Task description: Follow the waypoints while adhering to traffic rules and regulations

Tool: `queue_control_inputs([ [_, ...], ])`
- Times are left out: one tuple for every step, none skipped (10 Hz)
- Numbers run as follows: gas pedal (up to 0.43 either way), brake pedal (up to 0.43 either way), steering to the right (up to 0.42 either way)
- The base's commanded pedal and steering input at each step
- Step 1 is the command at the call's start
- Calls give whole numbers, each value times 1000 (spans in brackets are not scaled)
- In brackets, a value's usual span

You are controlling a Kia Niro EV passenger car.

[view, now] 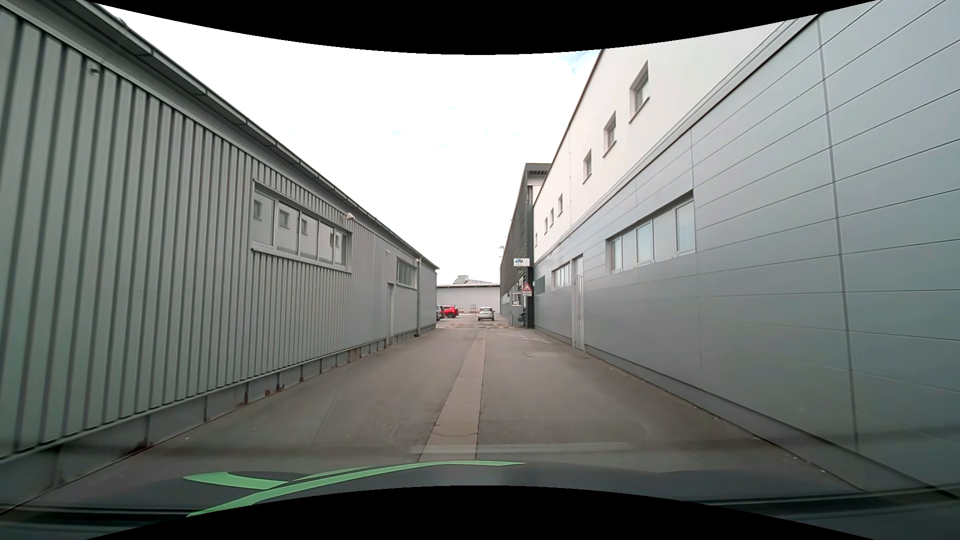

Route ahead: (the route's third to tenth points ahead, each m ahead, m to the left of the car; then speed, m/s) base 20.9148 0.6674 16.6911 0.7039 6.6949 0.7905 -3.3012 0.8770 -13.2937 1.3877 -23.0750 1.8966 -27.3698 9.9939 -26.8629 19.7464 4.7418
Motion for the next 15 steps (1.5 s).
queue_control_inputs([
  [59,0,9],
  [59,0,10],
  [59,0,10],
  [59,0,9],
  [59,0,9],
  [59,0,8],
  [59,0,9],
  [59,0,8],
  [59,0,8],
  [59,0,4],
  [59,0,2],
  [59,0,2],
  [59,0,2],
  [59,0,2],
  [59,0,1],
])
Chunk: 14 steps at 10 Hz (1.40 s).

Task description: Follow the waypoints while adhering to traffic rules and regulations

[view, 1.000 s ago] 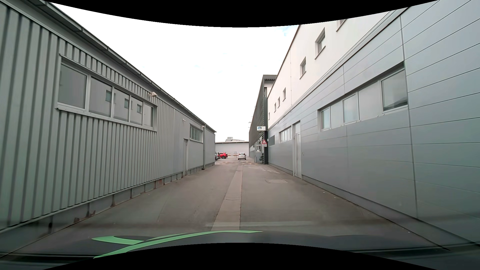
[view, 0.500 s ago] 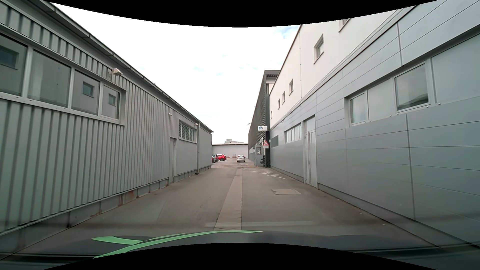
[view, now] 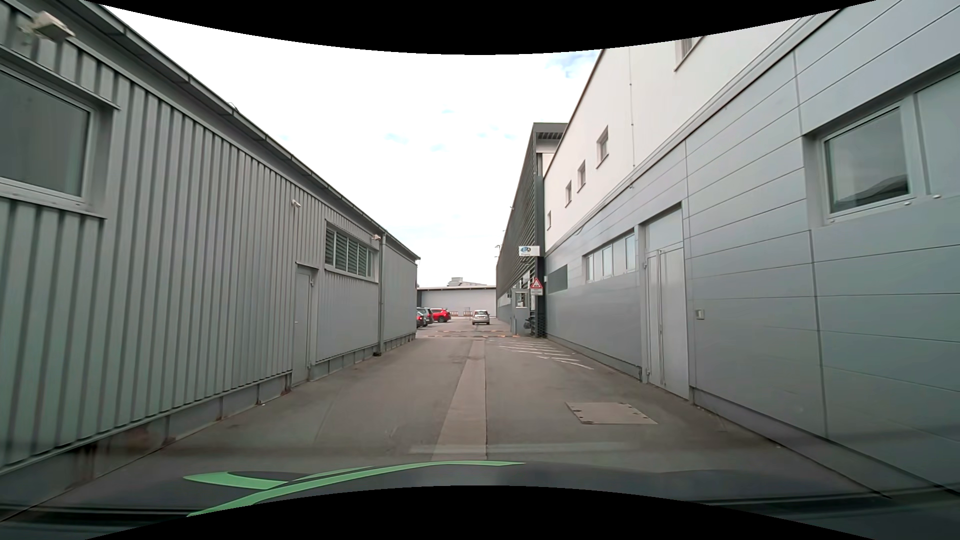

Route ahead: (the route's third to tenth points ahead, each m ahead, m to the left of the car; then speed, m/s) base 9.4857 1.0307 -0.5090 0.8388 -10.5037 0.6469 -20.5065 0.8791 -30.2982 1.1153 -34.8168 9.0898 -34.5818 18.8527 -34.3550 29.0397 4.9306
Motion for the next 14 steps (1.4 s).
queue_control_inputs([
  [59,0,1],
  [59,0,0],
  [59,0,0],
  [59,0,0],
  [59,0,0],
  [59,0,0],
  [59,0,0],
  [59,0,0],
  [59,0,0],
  [59,0,0],
  [59,0,-3],
  [47,0,-6],
  [20,0,-5],
  [0,0,-5],
])
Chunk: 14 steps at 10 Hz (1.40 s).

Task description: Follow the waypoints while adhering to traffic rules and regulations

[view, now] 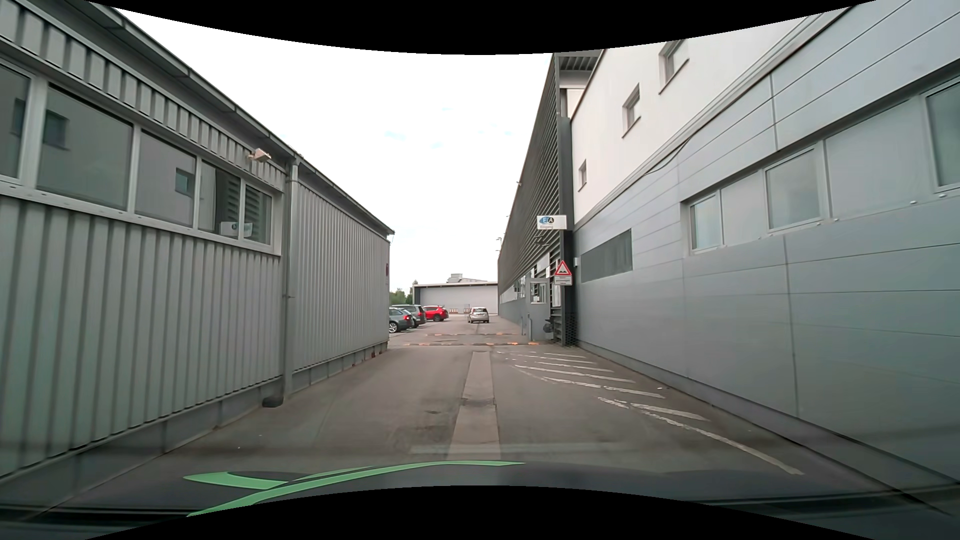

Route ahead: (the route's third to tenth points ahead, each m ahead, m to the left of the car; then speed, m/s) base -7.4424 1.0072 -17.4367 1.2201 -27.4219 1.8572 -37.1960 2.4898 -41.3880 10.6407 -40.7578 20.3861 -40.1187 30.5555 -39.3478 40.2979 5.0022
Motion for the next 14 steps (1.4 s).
queue_control_inputs([
  [0,0,-5],
  [0,0,-5],
  [0,0,-5],
  [0,0,-5],
  [0,0,-5],
  [0,0,-5],
  [0,0,-5],
  [0,0,-5],
  [0,6,-5],
  [0,6,-5],
  [0,24,-5],
  [0,67,-5],
  [0,91,-5],
  [0,116,-7],
])
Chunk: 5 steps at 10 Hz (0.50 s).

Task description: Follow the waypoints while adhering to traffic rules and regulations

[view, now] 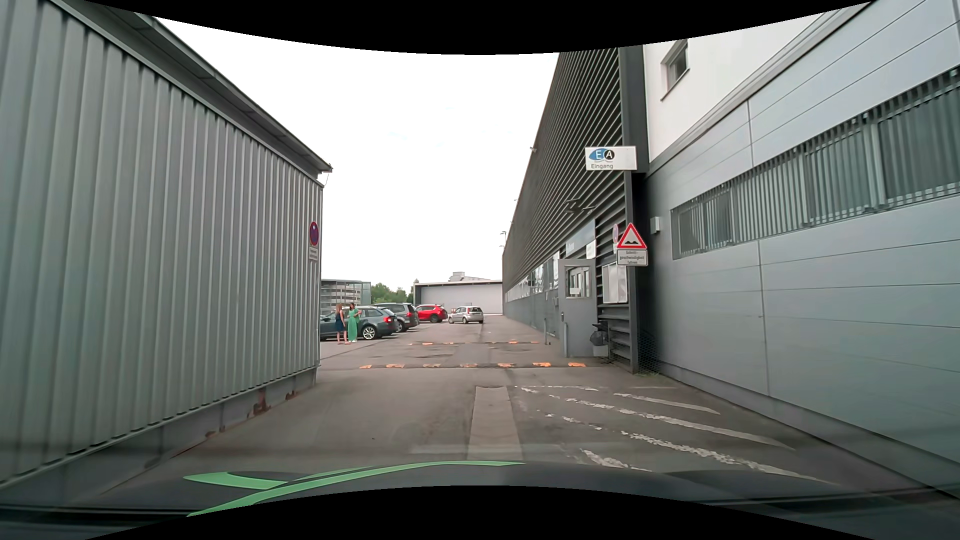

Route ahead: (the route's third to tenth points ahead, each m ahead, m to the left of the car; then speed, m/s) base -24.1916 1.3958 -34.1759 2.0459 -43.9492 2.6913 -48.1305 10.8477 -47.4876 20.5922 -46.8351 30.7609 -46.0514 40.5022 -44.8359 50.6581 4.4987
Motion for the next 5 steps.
queue_control_inputs([
  [0,134,-7],
  [0,140,-7],
  [0,152,-8],
  [0,165,-11],
  [0,177,-15],
])
